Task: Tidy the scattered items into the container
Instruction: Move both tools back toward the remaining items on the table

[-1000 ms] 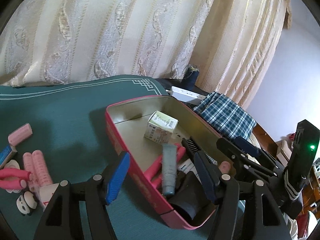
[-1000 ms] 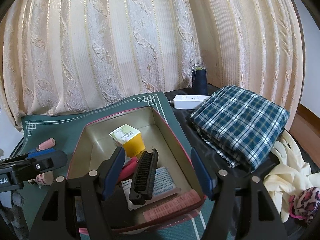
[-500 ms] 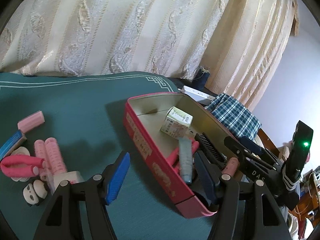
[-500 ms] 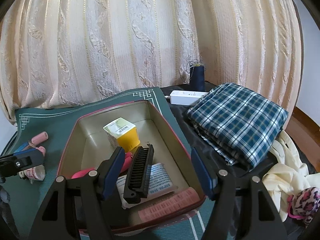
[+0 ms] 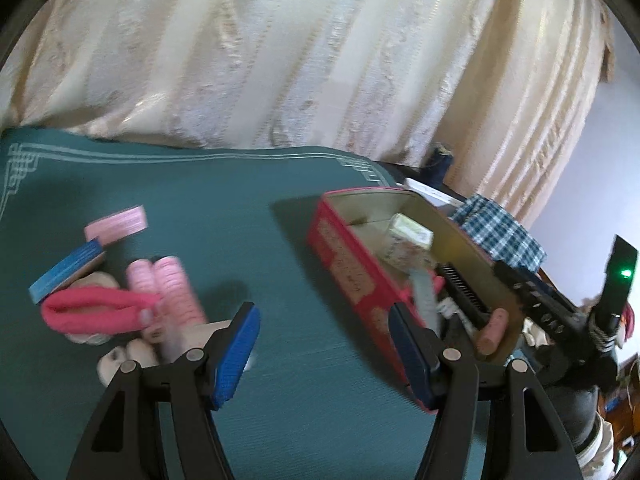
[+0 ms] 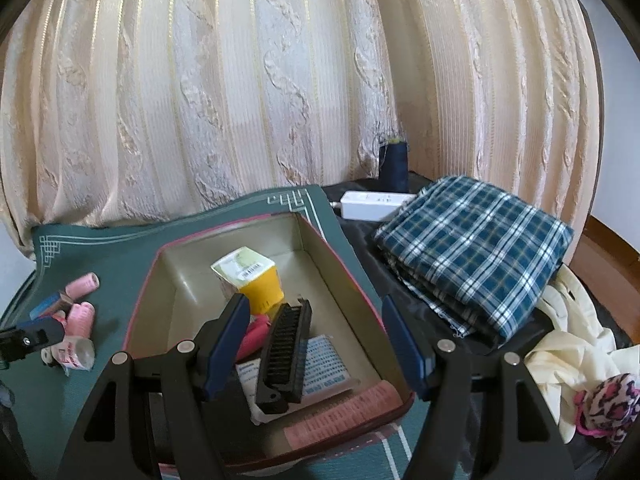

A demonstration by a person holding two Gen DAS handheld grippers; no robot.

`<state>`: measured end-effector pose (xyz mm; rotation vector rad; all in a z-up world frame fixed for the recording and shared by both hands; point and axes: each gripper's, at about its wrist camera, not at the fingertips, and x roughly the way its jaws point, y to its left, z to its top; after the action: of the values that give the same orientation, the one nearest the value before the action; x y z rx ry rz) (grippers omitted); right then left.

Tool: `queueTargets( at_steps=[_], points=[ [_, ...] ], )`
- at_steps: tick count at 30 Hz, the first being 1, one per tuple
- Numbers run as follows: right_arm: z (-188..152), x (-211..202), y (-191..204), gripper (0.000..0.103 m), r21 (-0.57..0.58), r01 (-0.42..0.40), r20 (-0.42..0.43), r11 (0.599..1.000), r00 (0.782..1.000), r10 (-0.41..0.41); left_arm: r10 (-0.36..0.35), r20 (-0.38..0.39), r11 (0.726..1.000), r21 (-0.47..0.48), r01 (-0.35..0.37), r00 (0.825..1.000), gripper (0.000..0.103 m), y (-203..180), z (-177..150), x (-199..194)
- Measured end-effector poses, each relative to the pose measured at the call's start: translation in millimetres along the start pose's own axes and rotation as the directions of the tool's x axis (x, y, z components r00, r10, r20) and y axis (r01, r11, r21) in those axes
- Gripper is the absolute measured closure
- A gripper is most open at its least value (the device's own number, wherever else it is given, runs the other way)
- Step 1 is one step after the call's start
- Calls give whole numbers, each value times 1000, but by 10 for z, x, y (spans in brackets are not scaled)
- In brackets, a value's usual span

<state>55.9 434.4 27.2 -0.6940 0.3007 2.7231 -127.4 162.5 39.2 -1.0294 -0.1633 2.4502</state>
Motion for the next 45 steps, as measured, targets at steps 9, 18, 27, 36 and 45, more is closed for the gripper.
queueTargets(
  at_steps=[9, 18, 27, 36, 45],
  points=[
    [130, -354, 390, 28, -26, -134, 63, 991, 989, 135, 72, 18, 993, -91, -70, 997, 35, 519, -59, -138],
    [6, -500, 1310, 23, -187, -365, -25, 912, 930, 367, 124, 41, 980, -161, -116, 991, 35, 946, -120, -329],
    [-221, -230, 1887, 24, -165, -473, -207, 866, 875, 438, 160, 62, 969, -199, -145, 985, 35, 1269, -188, -513],
    [-365, 121, 2175, 24, -138, -467, -337, 874, 851, 402, 162, 63, 963, -230, -144, 985, 35, 1544, -250, -586],
    [-468, 490, 2349, 51, -150, -412, -425, 898, 848, 318, 177, 61, 960, -231, -159, 982, 35, 1698, -255, -630]
  ],
)
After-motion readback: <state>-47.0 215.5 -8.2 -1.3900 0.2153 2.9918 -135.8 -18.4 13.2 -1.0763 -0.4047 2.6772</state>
